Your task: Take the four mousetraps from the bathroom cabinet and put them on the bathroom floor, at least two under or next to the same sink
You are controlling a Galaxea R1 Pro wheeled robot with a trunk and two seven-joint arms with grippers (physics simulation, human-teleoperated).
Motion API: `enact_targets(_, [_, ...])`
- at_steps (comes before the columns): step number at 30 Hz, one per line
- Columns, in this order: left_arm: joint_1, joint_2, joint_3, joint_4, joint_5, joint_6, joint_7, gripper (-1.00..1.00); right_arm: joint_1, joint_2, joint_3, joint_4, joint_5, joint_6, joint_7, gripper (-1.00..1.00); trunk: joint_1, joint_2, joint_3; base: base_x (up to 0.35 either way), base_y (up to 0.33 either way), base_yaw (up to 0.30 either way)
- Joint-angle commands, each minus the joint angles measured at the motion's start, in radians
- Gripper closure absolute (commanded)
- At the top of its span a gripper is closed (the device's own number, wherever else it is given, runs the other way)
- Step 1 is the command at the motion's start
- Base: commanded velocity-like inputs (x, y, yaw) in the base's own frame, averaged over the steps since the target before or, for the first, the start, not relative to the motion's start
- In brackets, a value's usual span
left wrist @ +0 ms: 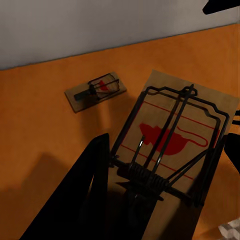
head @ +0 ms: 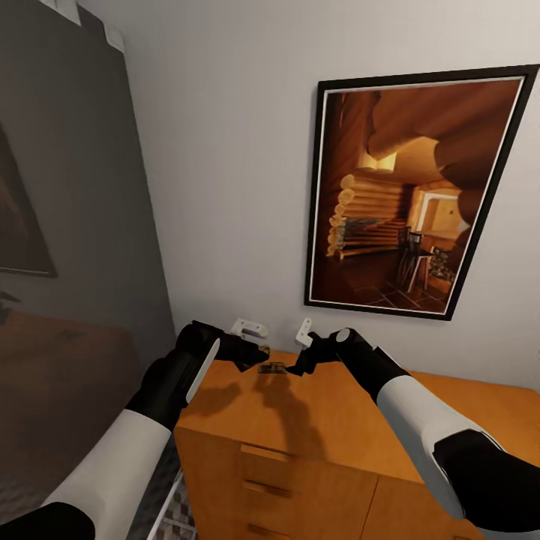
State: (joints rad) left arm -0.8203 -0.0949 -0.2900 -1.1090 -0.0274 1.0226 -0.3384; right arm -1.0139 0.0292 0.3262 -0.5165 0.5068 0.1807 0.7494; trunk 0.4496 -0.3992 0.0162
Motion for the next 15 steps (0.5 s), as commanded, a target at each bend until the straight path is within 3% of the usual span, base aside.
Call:
enact_targets(1, [0.000,0.000,0.000,-0.001,-0.004,0.004,-0.004,1.00,0.000,0.000,0.000,-0.002,0.004,0.005,0.004,-1.00,0.000,-0.001,-0.001,0.000,-0.011,0.000])
enact_targets(8, [0.000,0.000,0.000,0.000,-0.003,0.004,-0.004,1.00,0.000,0.000,0.001,-0.002,0.004,0.005,0.004,-1.00,0.000,-0.001,-0.001,0.000,-0.003,0.006])
enact_targets(15, [0.000,0.000,0.000,-0.001,-0.002,0.004,-0.004,1.00,0.000,0.000,0.001,-0.002,0.004,0.005,0.003,-1.00,0.000,-0.001,-0.001,0.000,0.000,0.218])
